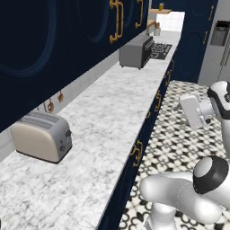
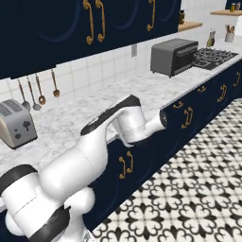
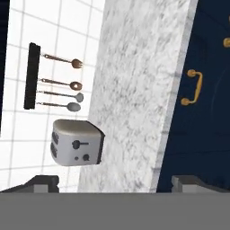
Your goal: Take a straw from the drawer in front and place it inside the glass cup on the dining counter.
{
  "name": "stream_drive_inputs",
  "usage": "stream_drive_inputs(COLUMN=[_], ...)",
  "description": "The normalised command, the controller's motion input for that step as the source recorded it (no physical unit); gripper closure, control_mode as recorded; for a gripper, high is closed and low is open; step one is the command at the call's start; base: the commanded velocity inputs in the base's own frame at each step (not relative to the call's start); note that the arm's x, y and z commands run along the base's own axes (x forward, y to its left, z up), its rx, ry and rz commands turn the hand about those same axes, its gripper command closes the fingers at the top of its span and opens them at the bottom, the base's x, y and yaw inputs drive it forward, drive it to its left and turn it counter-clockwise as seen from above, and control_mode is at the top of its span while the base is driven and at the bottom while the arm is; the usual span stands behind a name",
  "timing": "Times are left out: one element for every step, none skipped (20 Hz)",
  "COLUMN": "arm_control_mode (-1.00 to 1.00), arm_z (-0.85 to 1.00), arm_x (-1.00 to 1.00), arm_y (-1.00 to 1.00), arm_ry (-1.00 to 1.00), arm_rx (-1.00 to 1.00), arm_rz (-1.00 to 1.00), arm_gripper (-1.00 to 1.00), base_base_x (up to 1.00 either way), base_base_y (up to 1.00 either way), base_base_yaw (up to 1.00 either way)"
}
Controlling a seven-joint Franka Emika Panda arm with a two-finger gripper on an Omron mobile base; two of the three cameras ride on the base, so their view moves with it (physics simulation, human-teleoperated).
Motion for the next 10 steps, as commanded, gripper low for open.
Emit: stream_drive_inputs(arm_control_mode=[-1.0,-1.0,-1.0,-1.0,-1.0,-1.0,-1.0,-1.0,-1.0,-1.0], arm_z=[-0.76,-0.8,-0.79,-0.75,-0.73,-0.71,-0.67,-0.66,-0.66,-0.64], arm_x=[-0.02,-0.09,-0.1,-0.17,-0.16,-0.12,-0.07,0.0,0.0,0.0], arm_y=[0.0,0.0,0.0,0.0,0.0,0.01,0.01,0.02,0.02,0.01], arm_ry=[-0.14,-0.17,-0.18,-0.22,-0.23,-0.23,-0.24,-0.22,-0.17,-0.15], arm_rx=[0.32,0.3,0.27,0.23,0.19,0.16,0.14,0.13,0.12,0.1], arm_rz=[0.0,0.0,0.0,0.0,0.0,0.01,0.03,0.03,0.02,0.01], arm_gripper=[-1.0,-1.0,-1.0,-1.0,-1.0,-1.0,-1.0,-1.0,-1.0,-1.0], base_base_x=[0.0,0.0,0.0,0.0,0.0,0.0,0.0,0.0,0.0,0.0], base_base_y=[0.0,0.0,0.0,0.0,0.0,0.0,0.0,0.0,0.0,0.0], base_base_yaw=[0.0,0.0,0.0,0.0,0.0,0.0,0.0,0.0,0.0,0.0])
